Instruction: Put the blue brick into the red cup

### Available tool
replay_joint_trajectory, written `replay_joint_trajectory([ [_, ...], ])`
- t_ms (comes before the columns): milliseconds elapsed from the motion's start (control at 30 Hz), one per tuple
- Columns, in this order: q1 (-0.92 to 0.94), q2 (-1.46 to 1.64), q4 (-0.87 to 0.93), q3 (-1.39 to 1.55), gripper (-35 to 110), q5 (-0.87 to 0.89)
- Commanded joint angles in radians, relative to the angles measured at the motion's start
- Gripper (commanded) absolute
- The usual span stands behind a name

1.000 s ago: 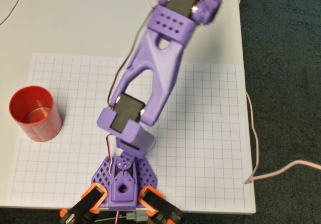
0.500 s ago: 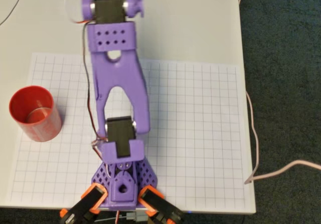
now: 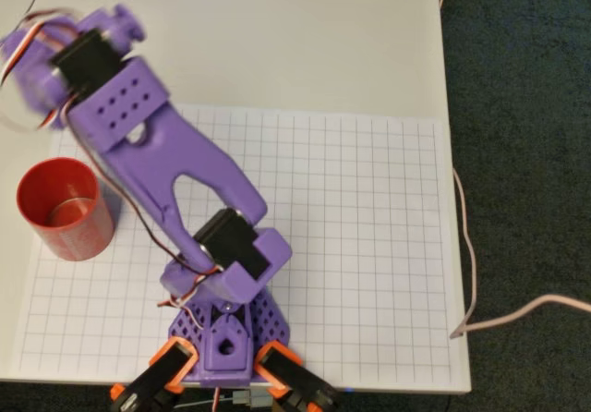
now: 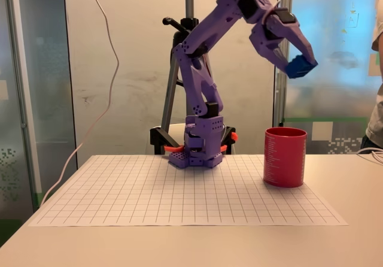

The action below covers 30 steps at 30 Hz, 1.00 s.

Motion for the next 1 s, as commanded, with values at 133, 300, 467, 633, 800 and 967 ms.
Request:
replay_joint_trajectory([
  [133,-0.149,0.002,0.015,0.213,0,0.083],
  [300,-0.144,0.015,-0.006,0.353,0,0.091],
  [467,-0.156,0.023,0.032,0.397,0,0.087],
  [633,-0.155,0.028,0.043,0.423,0,0.094],
  [800,-0.153,0.049,0.054,0.396,49,0.144],
  [967,-0.132,0.11,-0.008,0.407,67,0.141],
])
